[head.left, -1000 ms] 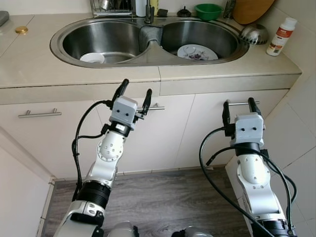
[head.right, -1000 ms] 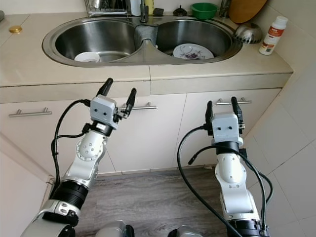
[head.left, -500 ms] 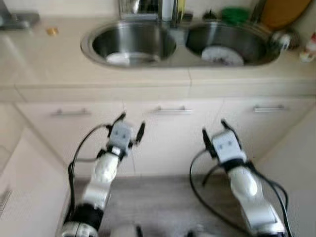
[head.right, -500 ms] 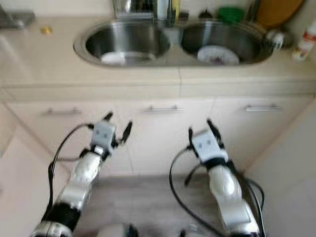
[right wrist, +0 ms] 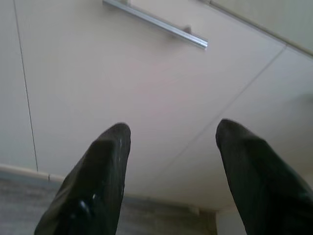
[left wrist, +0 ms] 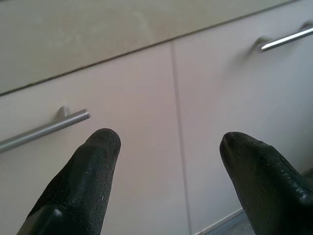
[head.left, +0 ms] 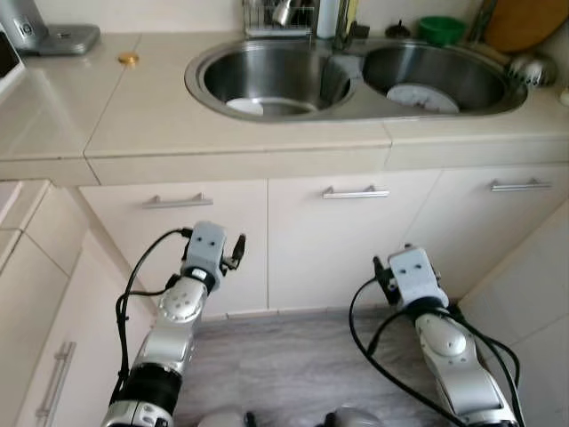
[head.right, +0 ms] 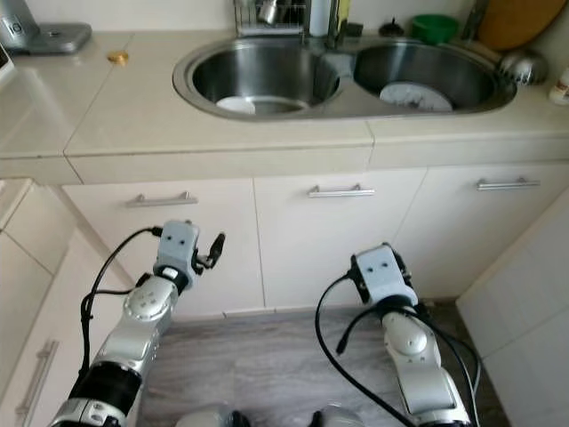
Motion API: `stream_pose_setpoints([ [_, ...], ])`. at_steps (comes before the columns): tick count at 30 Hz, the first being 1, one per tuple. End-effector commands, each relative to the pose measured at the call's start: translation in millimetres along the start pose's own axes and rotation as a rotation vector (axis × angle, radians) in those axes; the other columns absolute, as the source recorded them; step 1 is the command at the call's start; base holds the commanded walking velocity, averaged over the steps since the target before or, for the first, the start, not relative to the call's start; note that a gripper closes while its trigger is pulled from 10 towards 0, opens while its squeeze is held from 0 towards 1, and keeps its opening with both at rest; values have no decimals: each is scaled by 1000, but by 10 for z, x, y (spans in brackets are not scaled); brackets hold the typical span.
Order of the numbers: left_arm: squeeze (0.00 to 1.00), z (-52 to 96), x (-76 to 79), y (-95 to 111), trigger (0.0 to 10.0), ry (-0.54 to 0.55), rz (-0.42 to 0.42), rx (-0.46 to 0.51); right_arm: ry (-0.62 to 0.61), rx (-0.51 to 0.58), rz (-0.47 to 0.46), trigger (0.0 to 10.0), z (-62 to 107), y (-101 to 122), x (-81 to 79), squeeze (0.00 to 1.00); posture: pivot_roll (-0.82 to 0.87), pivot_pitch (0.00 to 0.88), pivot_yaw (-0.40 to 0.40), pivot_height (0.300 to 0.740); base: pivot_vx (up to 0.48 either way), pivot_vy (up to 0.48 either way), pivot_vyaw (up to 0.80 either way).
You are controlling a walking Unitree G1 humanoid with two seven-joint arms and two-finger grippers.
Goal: Kitchen organization
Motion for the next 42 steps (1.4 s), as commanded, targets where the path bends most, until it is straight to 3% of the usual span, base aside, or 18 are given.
stream_pose_setpoints([
  [1,0,22,-83,30,10000,10,-38,-3,-9,18,-27,10000,-21,72,5,0,51,0,-29,740,0,480,0],
  [7,0,12,-76,47,10000,5,-35,1,-4,14,-30,10000,-36,80,3,0,52,0,-30,740,0,478,0],
  [29,0,38,-65,76,10000,-23,-85,-15,-13,0,-45,10000,-35,67,22,0,54,0,-29,740,0,0,0],
  [32,0,13,-35,101,10000,-30,-103,-8,-4,-13,-6,10000,-41,64,18,0,54,0,-30,740,0,0,0],
  [42,0,-1,56,122,10000,-86,-138,18,20,-13,-51,10000,-58,57,-17,0,52,0,-28,740,0,0,0],
])
Point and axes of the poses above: a point about 5 cm out from each wrist's last joint towards the gripper, its own z axis pointing back from the gripper into the wrist, its own y axis along the axis of the wrist's last joint, x = y × z, the point moved 3 cm from there along -z, pointing out of the wrist towards the gripper, and after that the axes turned 3 degrees about z, right-handed, at the moved point
